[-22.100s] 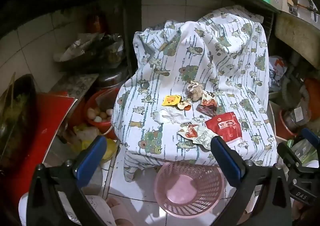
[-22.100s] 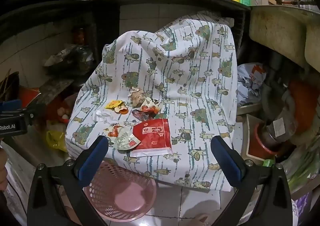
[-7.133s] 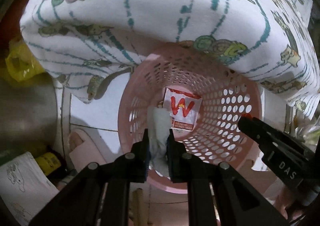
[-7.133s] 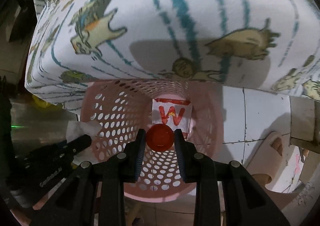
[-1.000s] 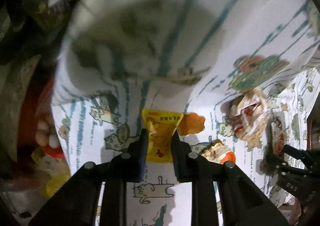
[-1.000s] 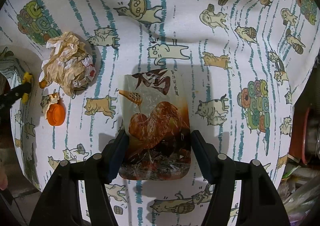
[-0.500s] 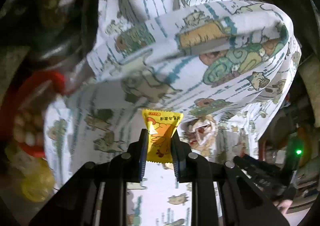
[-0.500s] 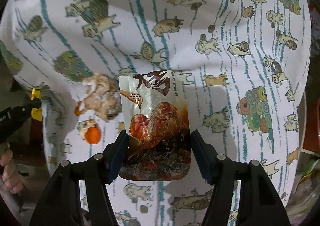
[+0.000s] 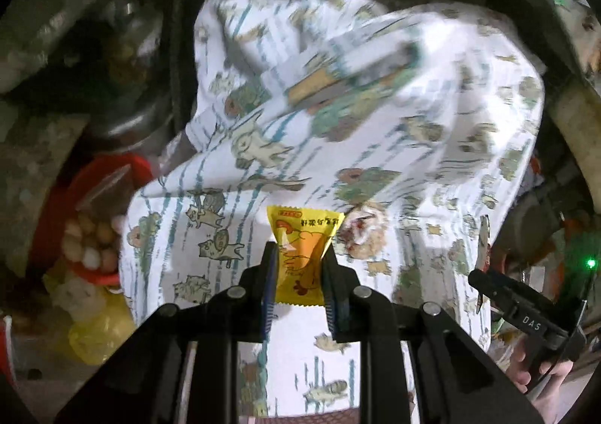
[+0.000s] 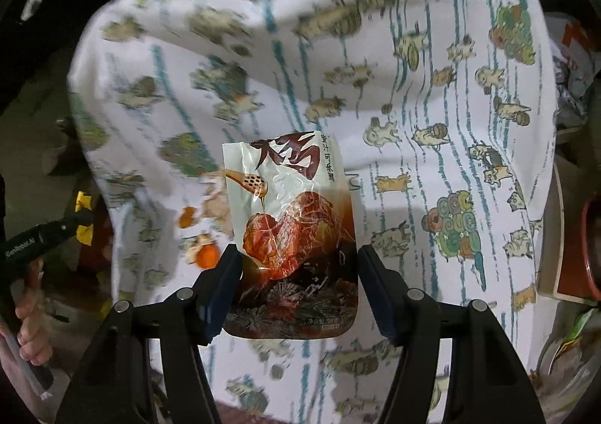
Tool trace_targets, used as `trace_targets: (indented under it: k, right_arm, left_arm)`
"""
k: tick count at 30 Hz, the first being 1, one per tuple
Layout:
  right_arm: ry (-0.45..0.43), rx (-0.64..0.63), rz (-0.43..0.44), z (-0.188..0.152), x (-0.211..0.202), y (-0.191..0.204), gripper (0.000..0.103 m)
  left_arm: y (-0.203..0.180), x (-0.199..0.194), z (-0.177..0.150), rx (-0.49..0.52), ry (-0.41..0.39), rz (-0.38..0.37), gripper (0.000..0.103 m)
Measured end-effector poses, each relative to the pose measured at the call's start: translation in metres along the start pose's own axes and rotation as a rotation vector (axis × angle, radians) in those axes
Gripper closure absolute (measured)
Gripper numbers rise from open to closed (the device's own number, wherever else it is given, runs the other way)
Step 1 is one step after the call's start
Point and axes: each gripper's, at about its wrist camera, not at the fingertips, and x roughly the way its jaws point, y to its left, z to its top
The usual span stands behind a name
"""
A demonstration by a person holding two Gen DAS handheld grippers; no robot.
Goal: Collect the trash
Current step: 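Carry the yellow packet and clear snack bag down over the pink basket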
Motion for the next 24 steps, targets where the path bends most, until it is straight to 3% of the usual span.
trace_targets:
  k: [7,13,18,24]
  right_arm:
    - [-0.133,-0.038,0.046,-0.021,-0.079,0.04,0.038]
    - [-0.178,-0.047,0.081,-0.062,-0.132,0.068,0.038]
    - [-0.188,-0.028,0.075,-0.097,-0.15,0.076,0.038]
    - [-0.127,0.031,0.094,-0.13,-0.14,0.069,0.038]
  left_arm:
    - [-0.028,-0.062,-0.028,0.044,-0.056,0.008,0.083]
    - [-0.036,-0.101,-0.067,0.034,-0.088,-0.002,0.083]
    - [-0.035,-0.104,-0.102,0.006,-0.051,-0.011,0.083]
    - [-0.034,-0.087,-0.134,0.01,0.022,0.001,0.083]
